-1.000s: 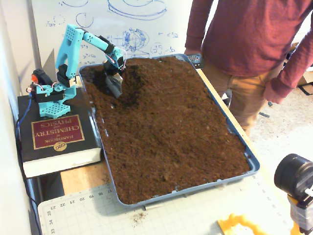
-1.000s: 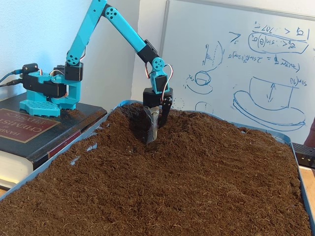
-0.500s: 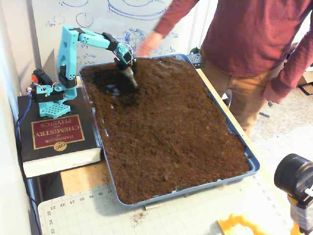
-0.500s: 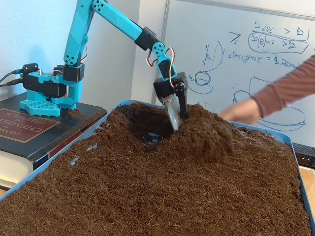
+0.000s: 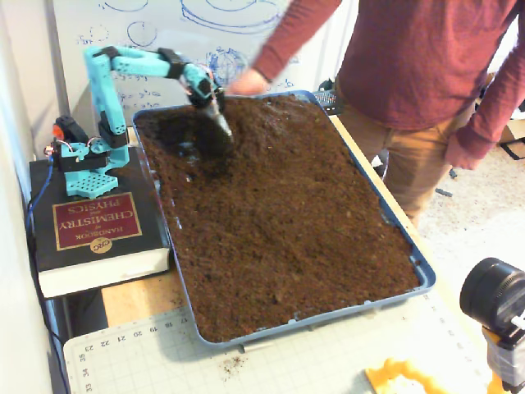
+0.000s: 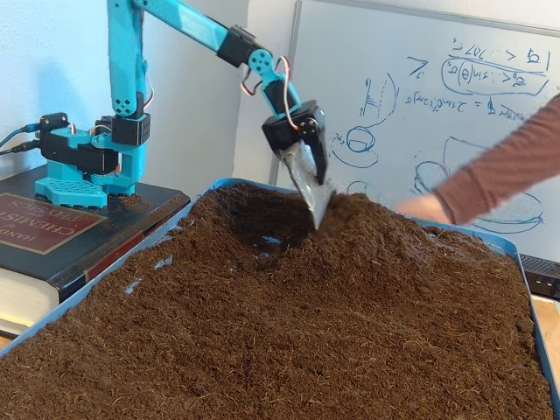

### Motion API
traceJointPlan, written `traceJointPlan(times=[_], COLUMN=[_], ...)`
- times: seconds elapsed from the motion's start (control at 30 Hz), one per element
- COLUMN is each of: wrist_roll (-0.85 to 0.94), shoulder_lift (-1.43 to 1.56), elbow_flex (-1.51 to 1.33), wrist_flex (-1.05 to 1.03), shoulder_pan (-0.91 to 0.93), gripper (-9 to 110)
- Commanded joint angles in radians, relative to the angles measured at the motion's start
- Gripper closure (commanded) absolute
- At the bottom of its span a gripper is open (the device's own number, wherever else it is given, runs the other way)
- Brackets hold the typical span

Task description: Build a berm.

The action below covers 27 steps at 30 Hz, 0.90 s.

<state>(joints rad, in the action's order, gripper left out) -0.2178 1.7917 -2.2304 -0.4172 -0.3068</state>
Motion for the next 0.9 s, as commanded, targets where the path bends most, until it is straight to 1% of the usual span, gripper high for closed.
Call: traceJointPlan(times=[0.0, 0.23, 0.33, 0.43, 0.53, 0.7, 0.87], wrist_roll=[0.003, 0.009, 0.061, 0.196, 0.362, 0.617, 0.795], shoulder_lift=[0.215, 0.368, 0.423, 0.502, 0.578, 0.709, 0.802], elbow_flex=[-0.100, -0.328, -0.400, -0.462, -0.529, -0.568, -0.574], wrist_flex=[0.029, 0.029, 0.029, 0.025, -0.023, -0.193, -0.353], shoulder_pan=[0.012, 0.018, 0.021, 0.063, 0.167, 0.403, 0.574], gripper=[101, 101, 101, 101, 101, 101, 101])
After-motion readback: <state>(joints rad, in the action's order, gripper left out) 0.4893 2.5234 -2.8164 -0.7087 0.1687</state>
